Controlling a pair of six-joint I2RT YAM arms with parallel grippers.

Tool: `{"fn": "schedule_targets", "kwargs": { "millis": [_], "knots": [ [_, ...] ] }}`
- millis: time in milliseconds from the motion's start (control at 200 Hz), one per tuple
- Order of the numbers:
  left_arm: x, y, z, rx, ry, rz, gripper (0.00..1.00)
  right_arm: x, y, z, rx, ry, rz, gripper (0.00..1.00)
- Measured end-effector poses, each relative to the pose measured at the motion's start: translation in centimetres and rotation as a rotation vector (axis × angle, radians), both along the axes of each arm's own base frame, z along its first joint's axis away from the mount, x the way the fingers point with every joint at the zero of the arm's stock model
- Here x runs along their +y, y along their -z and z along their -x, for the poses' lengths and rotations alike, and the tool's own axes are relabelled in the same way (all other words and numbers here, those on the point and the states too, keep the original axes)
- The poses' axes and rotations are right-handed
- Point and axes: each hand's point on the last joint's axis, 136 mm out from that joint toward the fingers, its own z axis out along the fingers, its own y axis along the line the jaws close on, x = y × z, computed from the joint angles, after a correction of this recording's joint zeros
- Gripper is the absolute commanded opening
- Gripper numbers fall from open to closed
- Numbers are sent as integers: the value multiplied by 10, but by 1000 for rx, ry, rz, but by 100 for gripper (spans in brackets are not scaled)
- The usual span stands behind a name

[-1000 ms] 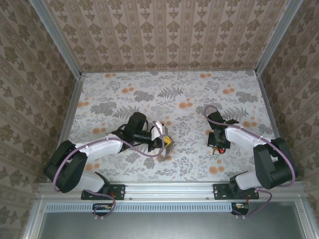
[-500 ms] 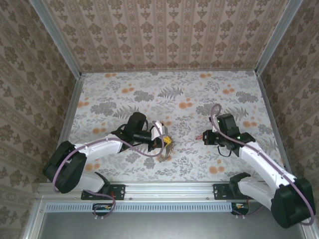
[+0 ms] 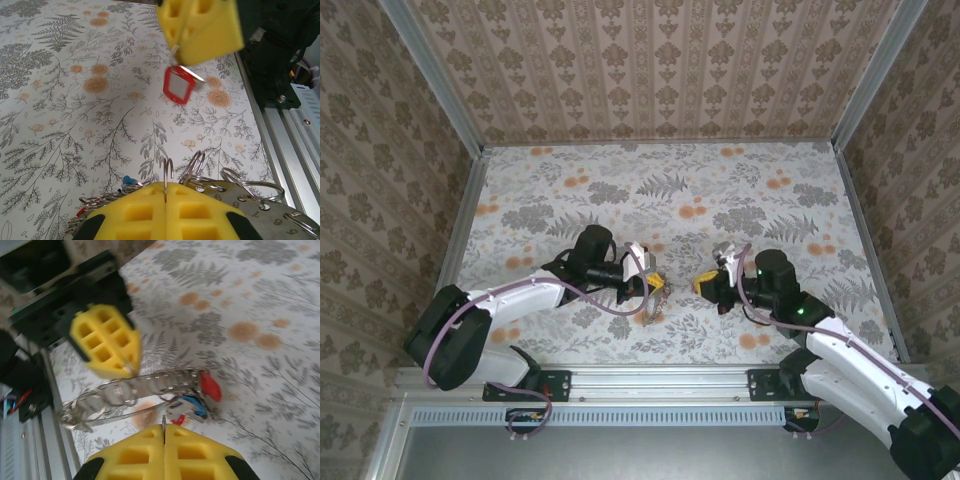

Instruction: Put the keys on the keyring

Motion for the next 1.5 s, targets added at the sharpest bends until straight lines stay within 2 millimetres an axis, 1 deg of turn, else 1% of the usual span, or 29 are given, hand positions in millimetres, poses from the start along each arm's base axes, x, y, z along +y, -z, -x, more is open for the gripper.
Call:
{"fn": "schedule_targets", "kwargs": {
  "millis": [100, 395, 615, 725, 1135, 1500],
  "knots": [
    [0, 0, 0, 0, 0, 0, 0, 9, -1, 6, -42, -58, 26, 0],
    [0, 0, 0, 0, 0, 0, 0, 29, -9, 3, -137, -155, 101, 0],
    [0, 0, 0, 0, 0, 0, 0, 35, 7, -2, -133, -191, 161, 0],
    [0, 0, 0, 0, 0, 0, 0, 39, 11, -3, -135, -213, 178, 0],
    [0, 0, 0, 6, -3, 0, 0, 54, 6, -2, -157, -270, 172, 0],
    [0, 1, -2, 5, -16, -7, 0, 60, 8, -12, -177, -232, 225, 0]
  ]
}}
